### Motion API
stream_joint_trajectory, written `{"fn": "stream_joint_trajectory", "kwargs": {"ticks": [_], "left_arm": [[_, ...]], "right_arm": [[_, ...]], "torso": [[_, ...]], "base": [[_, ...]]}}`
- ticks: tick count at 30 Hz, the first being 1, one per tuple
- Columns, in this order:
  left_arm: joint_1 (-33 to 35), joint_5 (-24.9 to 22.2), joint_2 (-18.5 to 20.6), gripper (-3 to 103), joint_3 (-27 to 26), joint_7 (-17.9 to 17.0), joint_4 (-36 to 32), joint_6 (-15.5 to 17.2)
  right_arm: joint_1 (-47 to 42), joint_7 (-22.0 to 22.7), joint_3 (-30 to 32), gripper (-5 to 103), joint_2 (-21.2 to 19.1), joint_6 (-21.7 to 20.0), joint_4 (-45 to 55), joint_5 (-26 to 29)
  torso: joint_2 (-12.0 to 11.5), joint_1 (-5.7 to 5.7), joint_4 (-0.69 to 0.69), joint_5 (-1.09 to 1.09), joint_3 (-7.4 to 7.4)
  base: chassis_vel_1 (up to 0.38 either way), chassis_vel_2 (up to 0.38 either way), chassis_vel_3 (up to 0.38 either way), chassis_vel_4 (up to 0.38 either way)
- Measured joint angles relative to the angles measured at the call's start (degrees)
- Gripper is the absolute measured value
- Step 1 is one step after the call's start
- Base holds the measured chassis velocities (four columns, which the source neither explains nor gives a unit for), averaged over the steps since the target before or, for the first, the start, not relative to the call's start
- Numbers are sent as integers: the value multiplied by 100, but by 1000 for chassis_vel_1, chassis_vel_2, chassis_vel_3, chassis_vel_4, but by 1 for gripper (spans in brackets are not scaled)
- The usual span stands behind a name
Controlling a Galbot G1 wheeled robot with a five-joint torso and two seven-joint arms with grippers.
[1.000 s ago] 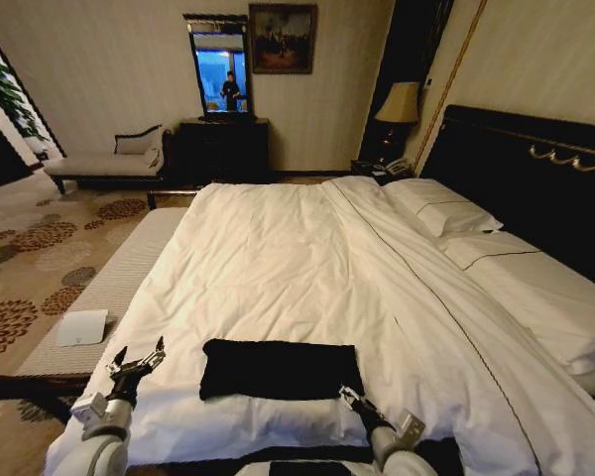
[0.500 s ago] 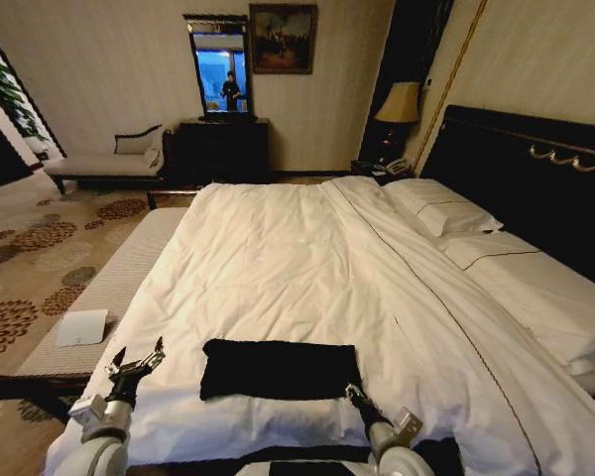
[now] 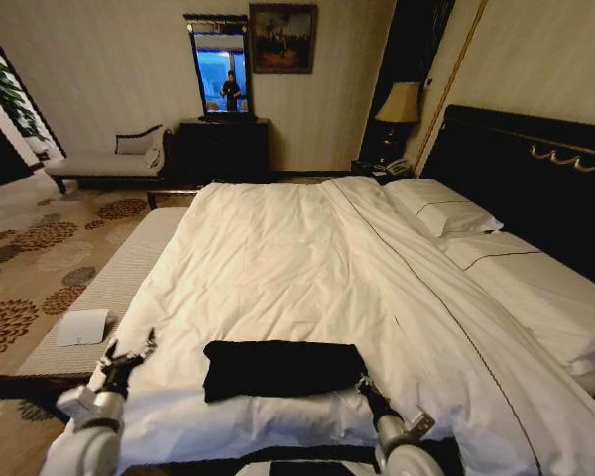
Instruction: Fold the clothes on the bed.
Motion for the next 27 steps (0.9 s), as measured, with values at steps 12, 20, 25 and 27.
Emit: {"fn": "stream_joint_trajectory", "kwargs": {"ticks": [12,20,25,27], "left_arm": [[-210,-145,307,100,-554,60,848,23],[-149,-88,370,100,-885,-103,1086,180],[-91,-52,442,100,-1033,-265,1247,312],[27,-50,406,100,-1169,-287,1202,319]], "right_arm": [[48,-1033,181,2,-408,622,-441,-577],[567,-3003,-277,2,-1204,1088,-438,-741],[1187,-3962,-764,2,-1664,1094,-506,-753],[1712,-4413,-1251,2,-1767,1085,-790,-747]], "torso": [[0,1,-2,0,0],[0,1,1,0,0],[0,1,-2,-3,0],[0,1,2,0,0]], "base": [[0,0,0,0],[0,0,0,0],[0,0,0,0],[0,0,0,0]]}}
